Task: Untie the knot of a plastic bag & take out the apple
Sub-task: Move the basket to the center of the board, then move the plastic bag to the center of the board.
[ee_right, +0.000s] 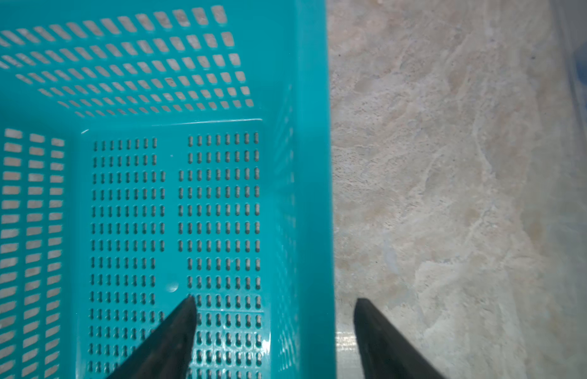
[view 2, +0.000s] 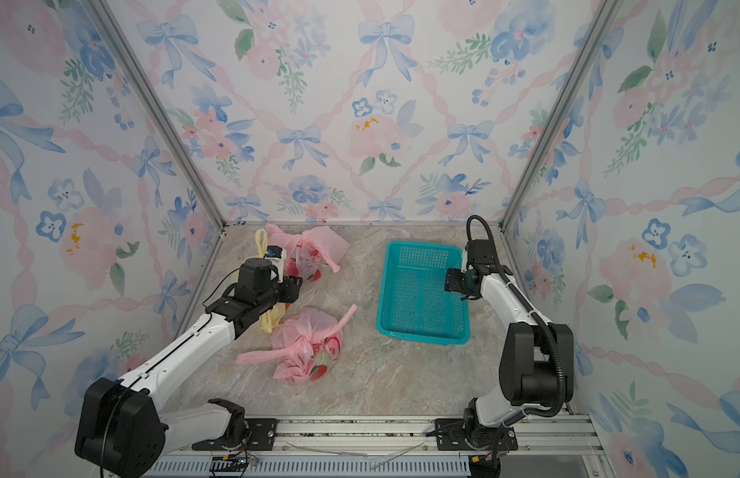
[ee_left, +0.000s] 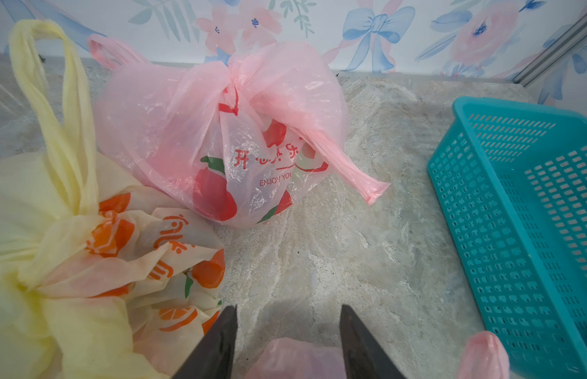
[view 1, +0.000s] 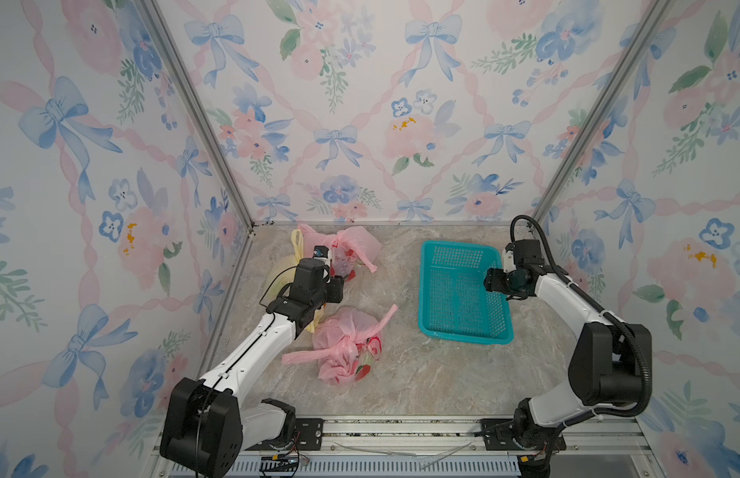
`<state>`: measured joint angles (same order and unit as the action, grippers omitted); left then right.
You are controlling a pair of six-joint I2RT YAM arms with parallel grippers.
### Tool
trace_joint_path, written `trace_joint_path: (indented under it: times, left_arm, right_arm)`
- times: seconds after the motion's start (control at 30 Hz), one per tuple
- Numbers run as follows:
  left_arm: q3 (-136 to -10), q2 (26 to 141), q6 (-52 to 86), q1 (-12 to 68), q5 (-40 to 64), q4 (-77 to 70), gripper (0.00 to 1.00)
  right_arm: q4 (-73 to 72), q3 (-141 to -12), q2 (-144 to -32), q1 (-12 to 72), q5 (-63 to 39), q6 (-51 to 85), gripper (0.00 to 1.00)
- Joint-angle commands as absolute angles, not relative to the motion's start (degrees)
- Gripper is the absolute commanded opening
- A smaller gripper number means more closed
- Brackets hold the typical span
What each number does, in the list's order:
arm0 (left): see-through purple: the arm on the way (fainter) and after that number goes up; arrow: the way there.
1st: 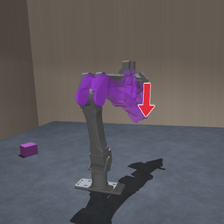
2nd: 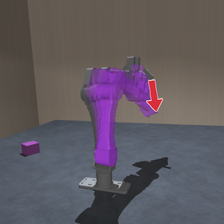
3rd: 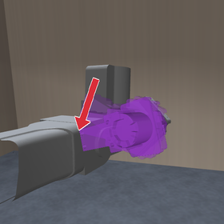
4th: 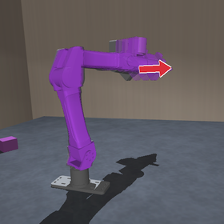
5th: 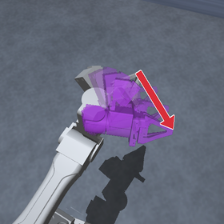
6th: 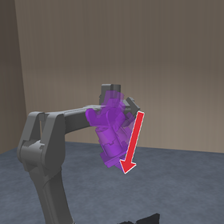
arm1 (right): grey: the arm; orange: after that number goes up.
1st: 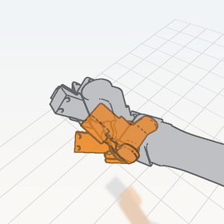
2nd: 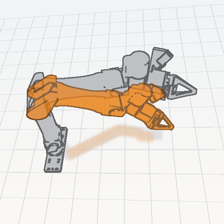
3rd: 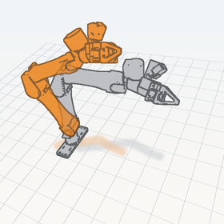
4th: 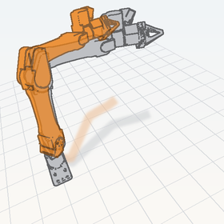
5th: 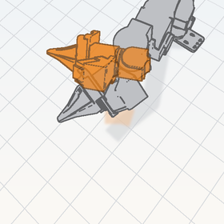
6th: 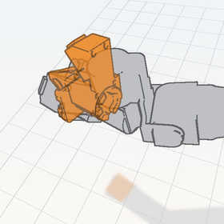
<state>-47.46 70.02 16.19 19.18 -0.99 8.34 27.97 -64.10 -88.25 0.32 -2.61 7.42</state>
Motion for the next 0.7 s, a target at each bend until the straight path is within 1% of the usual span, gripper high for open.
trace_joint_path:
  times: [0.0, 0.1, 0.17, 0.27, 0.33, 0.4, 0.47, 0.6, 0.67]
  left_arm:
    - [-46.76, 69.67, 17.04, 20.45, -0.16, 10.3, 0.52]
    - [-45.89, 69.17, 18.28, 20.6, -2.61, 10.25, 0.52]
    - [-45.58, 68.85, 20.05, 20.58, -5.74, 10.13, 0.52]
    - [-45.37, 67.91, 21.17, 20.65, -8.52, 9.88, 0.53]
    - [-45.12, 67.08, 21.47, 20.45, -9.83, 10.01, 0.54]
    - [-44.95, 66.34, 21.66, 20.08, -10.33, 11.09, 0.55]
    - [-44.53, 65.58, 22.12, 18.9, -9.51, 12.53, 0.55]
    - [-42.63, 64.06, 23.92, 15.91, -5.49, 12.58, 0.54]
    - [-39.85, 63.07, 24.21, 15.44, -4.96, 12.63, 0.54]
  right_arm:
    - [23.75, -63.21, -79.76, 7.04, -5.7, 3.2, 0.93]
    - [24.3, -64.44, -76.83, 20.56, -3.43, -1.17, 0.93]
    - [24.49, -65.56, -77.9, 30.56, -4.89, -2.02, 0.9]
    - [19.16, -64.19, -80.27, 44.42, -4.75, -2.32, 0.87]
    - [16.19, -64.06, -82.59, 50.5, -4.7, -0.39, 0.85]
    - [14.72, -64.38, -84.47, 54.37, -5.2, 1.57, 0.79]
    - [14.53, -64.94, -85.86, 57.29, -4.9, 3.32, 0.76]
    - [12.86, -66.77, -89.88, 62.82, -7.45, 7.2, 0.74]
    - [13.29, -68.93, -92.88, 64.7, -7.33, 8.93, 0.71]
